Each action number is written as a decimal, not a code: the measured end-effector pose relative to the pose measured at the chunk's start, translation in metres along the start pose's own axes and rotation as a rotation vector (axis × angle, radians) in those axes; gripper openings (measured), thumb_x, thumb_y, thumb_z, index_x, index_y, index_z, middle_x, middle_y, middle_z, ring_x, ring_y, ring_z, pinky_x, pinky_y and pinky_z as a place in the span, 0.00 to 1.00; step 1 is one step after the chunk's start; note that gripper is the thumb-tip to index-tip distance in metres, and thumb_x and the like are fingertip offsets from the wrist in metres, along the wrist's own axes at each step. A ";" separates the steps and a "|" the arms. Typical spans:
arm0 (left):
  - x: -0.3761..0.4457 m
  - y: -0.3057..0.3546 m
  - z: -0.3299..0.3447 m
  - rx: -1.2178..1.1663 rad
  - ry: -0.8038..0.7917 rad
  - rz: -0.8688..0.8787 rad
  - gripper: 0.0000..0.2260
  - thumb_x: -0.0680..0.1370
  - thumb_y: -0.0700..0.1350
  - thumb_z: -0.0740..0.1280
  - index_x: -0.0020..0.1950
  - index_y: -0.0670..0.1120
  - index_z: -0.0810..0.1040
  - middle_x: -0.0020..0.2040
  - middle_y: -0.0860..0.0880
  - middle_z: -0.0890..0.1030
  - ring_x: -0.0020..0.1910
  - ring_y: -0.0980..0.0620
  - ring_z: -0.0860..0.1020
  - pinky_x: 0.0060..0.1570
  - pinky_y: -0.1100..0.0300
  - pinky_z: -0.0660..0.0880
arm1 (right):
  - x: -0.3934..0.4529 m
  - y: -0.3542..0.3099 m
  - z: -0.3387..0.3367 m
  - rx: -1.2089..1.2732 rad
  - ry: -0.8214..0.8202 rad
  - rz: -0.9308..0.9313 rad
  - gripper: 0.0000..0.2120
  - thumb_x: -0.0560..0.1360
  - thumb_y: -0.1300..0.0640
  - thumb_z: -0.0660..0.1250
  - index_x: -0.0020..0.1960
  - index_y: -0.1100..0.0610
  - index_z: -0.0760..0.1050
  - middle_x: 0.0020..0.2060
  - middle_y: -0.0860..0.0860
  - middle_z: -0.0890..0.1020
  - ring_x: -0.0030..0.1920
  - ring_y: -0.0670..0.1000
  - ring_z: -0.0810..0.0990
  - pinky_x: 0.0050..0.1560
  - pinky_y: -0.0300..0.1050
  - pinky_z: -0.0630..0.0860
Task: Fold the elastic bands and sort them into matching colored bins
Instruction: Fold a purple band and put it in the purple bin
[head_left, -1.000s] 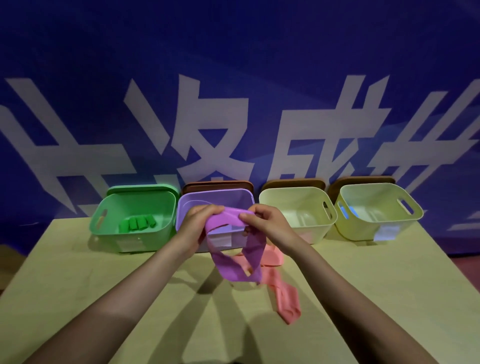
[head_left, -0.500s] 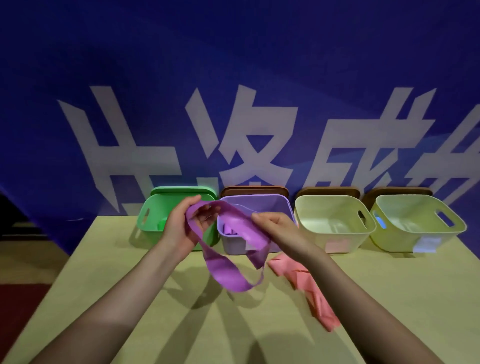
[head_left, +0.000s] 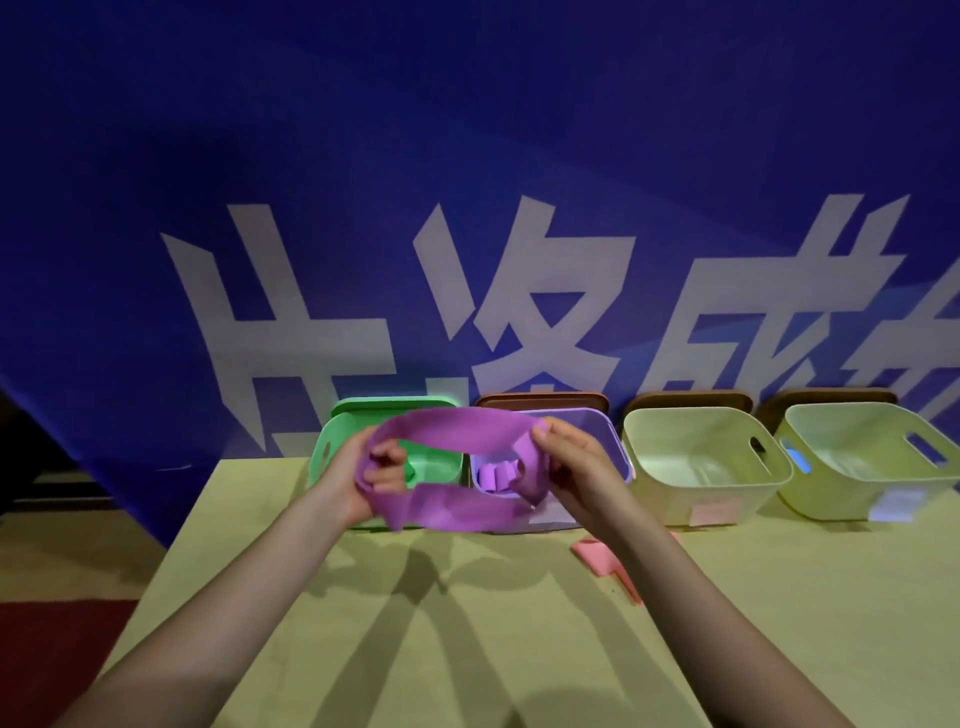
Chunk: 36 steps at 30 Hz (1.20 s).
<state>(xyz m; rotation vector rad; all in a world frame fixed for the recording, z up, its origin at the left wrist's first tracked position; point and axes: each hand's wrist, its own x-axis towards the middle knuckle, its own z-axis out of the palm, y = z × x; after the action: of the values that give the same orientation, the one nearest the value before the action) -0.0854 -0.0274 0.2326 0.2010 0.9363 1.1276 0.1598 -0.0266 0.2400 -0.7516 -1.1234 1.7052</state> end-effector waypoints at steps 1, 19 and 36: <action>0.005 -0.003 -0.007 0.126 0.006 -0.060 0.18 0.78 0.46 0.57 0.27 0.46 0.66 0.23 0.52 0.69 0.12 0.60 0.58 0.13 0.71 0.55 | 0.001 -0.004 0.000 0.059 0.013 -0.033 0.09 0.74 0.58 0.68 0.35 0.53 0.80 0.31 0.50 0.78 0.33 0.47 0.76 0.41 0.44 0.74; -0.003 -0.060 0.041 0.773 0.111 0.575 0.09 0.82 0.43 0.59 0.49 0.43 0.78 0.45 0.50 0.81 0.46 0.55 0.79 0.47 0.61 0.73 | 0.008 -0.012 0.014 -0.145 0.198 -0.030 0.11 0.77 0.58 0.63 0.37 0.55 0.77 0.36 0.56 0.71 0.41 0.53 0.68 0.40 0.46 0.64; -0.018 -0.065 0.077 0.747 -0.160 0.761 0.05 0.80 0.40 0.63 0.46 0.42 0.77 0.38 0.51 0.79 0.38 0.60 0.78 0.40 0.66 0.74 | 0.000 -0.029 0.005 -0.605 0.145 -0.125 0.08 0.80 0.61 0.61 0.45 0.59 0.78 0.37 0.48 0.79 0.40 0.47 0.74 0.45 0.43 0.71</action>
<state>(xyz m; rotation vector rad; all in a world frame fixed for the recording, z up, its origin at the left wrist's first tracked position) 0.0124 -0.0490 0.2525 1.3240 1.1368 1.3610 0.1665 -0.0242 0.2690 -1.1260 -1.5667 1.1831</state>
